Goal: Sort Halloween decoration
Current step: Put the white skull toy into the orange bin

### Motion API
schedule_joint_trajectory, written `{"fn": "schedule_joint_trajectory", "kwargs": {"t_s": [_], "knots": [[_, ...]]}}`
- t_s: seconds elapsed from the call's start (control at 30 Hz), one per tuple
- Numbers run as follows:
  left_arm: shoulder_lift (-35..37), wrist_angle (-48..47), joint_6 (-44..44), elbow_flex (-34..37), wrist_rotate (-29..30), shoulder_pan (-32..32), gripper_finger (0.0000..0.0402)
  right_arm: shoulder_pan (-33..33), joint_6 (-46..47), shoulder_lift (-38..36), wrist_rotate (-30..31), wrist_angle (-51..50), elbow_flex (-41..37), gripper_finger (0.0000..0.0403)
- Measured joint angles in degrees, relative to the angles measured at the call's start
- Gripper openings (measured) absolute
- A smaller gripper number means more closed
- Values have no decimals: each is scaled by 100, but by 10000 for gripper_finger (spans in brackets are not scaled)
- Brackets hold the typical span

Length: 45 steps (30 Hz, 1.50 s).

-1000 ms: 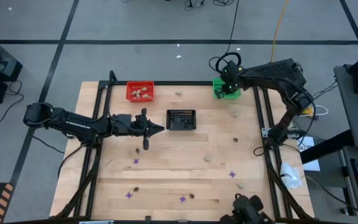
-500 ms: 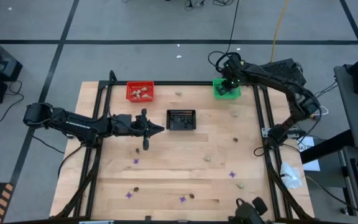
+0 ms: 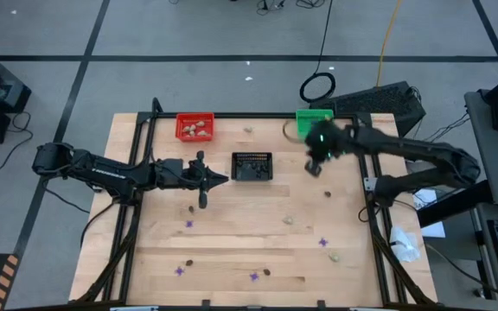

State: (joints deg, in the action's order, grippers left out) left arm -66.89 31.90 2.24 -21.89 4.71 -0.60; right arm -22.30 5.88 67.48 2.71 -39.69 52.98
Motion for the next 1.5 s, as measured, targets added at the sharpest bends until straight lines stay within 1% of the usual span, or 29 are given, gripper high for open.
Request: {"fn": "schedule_joint_trajectory", "kwargs": {"t_s": [0.17,0.23,0.3,0.43,0.53,0.6,0.67,0.77,0.87,0.97,1.1,1.23,1.33,1.5], "knots": [[0,-24,-6,0,0,0,20,1217,492,-450,-1,543,-1003,4],[0,-52,-115,0,0,0,20,1715,762,-515,11,836,-1288,4],[1,-63,-153,0,0,0,20,2219,1060,-505,27,1128,-1472,12],[0,-98,-157,0,0,-2,20,3185,1584,-244,411,1820,-1603,52],[0,-116,-155,0,0,-2,20,3778,1858,110,834,2251,-1606,98],[0,-132,-153,0,0,-2,20,4042,2124,359,1080,2518,-1606,132],[0,-140,-153,0,0,-2,20,4208,2390,602,1257,2631,-1606,164],[0,-144,-151,0,0,-2,20,4330,2669,970,1258,2695,-1608,201],[0,-161,-148,0,0,-2,20,4373,2771,1303,1247,2957,-1610,220],[0,-164,-146,0,0,-2,20,4382,2717,1609,1245,3329,-1610,225],[0,-164,-131,0,0,-2,20,4382,2524,1905,1226,3799,-1608,219],[0,-164,-131,0,0,-2,20,4381,2464,2063,1218,3903,-1608,202],[0,-162,-133,0,0,-2,20,4380,2470,2080,1220,3929,-1608,181],[0,-162,-120,0,0,-2,20,4380,2487,2086,1207,3976,-1608,133]]}}
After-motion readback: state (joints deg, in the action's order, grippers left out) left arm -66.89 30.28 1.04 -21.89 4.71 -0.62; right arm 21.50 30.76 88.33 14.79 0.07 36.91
